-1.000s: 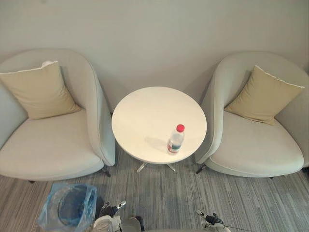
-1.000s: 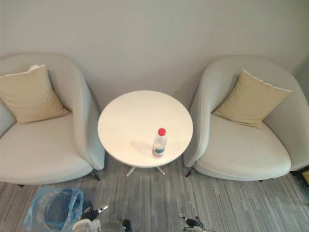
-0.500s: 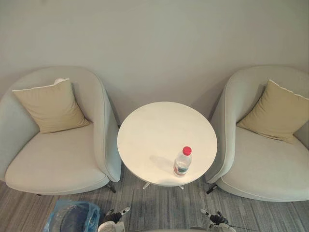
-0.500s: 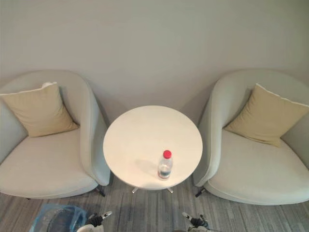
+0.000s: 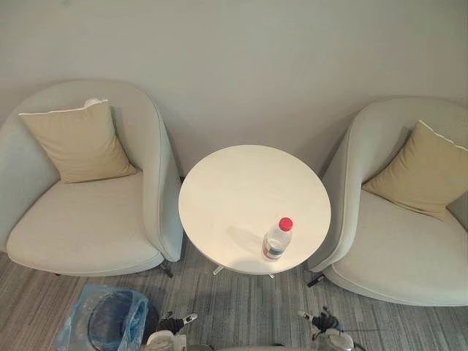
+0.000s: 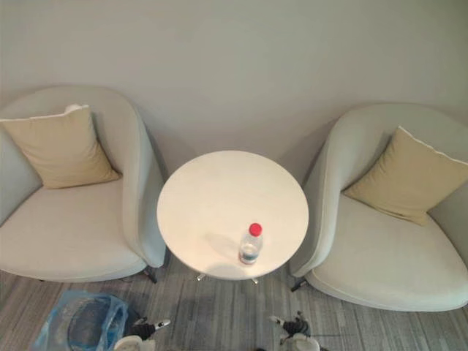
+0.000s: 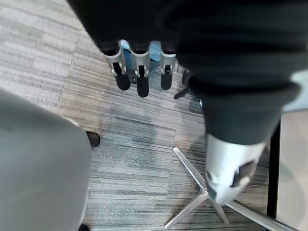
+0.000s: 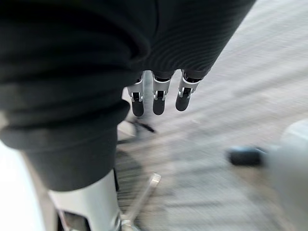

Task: Gather rubbish on tea table into small bin, then transfer packed bag to large trash can.

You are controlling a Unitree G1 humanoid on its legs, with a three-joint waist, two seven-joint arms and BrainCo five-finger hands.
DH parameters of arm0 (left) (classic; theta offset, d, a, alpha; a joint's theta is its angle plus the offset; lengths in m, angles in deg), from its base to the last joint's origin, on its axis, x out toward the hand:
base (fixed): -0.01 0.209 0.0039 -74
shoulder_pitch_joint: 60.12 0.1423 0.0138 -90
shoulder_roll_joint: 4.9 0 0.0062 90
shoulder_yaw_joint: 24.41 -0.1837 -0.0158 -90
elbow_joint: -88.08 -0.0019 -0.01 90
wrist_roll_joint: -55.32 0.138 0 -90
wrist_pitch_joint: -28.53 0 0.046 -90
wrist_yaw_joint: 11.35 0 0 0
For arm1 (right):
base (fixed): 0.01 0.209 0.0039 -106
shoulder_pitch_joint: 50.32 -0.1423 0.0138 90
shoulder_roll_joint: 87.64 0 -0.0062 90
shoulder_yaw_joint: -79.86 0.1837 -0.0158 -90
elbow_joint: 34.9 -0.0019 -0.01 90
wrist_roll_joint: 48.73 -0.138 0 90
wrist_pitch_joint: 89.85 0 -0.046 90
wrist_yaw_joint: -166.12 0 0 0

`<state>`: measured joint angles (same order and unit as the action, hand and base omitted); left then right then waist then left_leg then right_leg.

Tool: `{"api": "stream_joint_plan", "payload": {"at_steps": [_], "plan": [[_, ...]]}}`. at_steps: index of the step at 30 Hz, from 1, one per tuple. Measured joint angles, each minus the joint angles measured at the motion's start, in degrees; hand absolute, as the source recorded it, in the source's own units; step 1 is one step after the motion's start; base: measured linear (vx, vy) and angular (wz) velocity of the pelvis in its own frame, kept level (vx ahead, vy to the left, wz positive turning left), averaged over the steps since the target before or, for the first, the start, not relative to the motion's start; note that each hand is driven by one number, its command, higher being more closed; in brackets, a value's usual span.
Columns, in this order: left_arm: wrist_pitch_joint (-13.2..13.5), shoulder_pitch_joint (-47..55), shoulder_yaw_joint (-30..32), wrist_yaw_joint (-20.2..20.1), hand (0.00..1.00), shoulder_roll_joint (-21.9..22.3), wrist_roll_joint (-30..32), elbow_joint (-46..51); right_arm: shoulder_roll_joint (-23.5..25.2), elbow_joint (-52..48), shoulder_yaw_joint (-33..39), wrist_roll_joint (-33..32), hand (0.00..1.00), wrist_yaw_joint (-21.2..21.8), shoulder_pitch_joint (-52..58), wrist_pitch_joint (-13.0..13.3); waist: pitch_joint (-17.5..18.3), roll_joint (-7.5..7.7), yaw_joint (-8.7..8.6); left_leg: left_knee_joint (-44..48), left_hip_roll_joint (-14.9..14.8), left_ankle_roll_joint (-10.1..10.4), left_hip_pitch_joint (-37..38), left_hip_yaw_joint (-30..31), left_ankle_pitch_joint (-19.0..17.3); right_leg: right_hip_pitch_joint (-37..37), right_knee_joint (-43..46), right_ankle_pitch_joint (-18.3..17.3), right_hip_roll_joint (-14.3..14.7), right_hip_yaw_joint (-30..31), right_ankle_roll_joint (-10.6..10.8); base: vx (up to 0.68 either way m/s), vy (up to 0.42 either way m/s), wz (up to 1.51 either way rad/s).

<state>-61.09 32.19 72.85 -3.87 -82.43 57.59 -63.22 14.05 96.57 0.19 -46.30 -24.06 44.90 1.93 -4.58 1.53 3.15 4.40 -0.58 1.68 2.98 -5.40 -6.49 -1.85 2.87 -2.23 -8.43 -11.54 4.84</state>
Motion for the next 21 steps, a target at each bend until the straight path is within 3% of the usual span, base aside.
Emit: {"api": "stream_joint_plan", "payload": {"at_steps": [10, 15, 21], "plan": [[0.76, 0.08, -3.16, -0.04, 0.00, -0.34, 2.18, 1.12, -1.88, -17.90, -2.85, 6.22, 0.00, 0.06, 2.82, 2.31, -1.14, -0.81, -0.40, -2.26, 0.35, 0.53, -0.32, 2.19, 1.45, 0.65, -2.63, 1.91, 0.42, 0.48, 0.23, -0.06, -0.006, -0.01], [1.47, 0.07, -4.77, -0.19, 0.00, -0.71, 3.43, 1.56, -3.25, -20.50, -4.83, 6.67, 0.00, 0.67, 2.34, 4.15, -1.22, -1.01, -0.41, -2.04, 0.92, 0.40, -0.89, 5.91, 1.53, -0.70, -5.20, 2.73, 0.53, -0.63, 0.35, 0.05, -0.002, 0.10], [1.49, 0.04, -6.13, -0.24, 0.00, -0.92, 4.86, 2.16, -3.99, -20.77, -8.74, 6.69, 0.00, 1.37, 1.91, 4.55, -1.49, -1.29, -0.36, -1.73, 1.13, 0.37, -1.04, 8.28, 1.51, -2.19, -6.14, 2.72, 0.53, -1.56, 0.33, 0.04, -0.012, 0.09]]}}
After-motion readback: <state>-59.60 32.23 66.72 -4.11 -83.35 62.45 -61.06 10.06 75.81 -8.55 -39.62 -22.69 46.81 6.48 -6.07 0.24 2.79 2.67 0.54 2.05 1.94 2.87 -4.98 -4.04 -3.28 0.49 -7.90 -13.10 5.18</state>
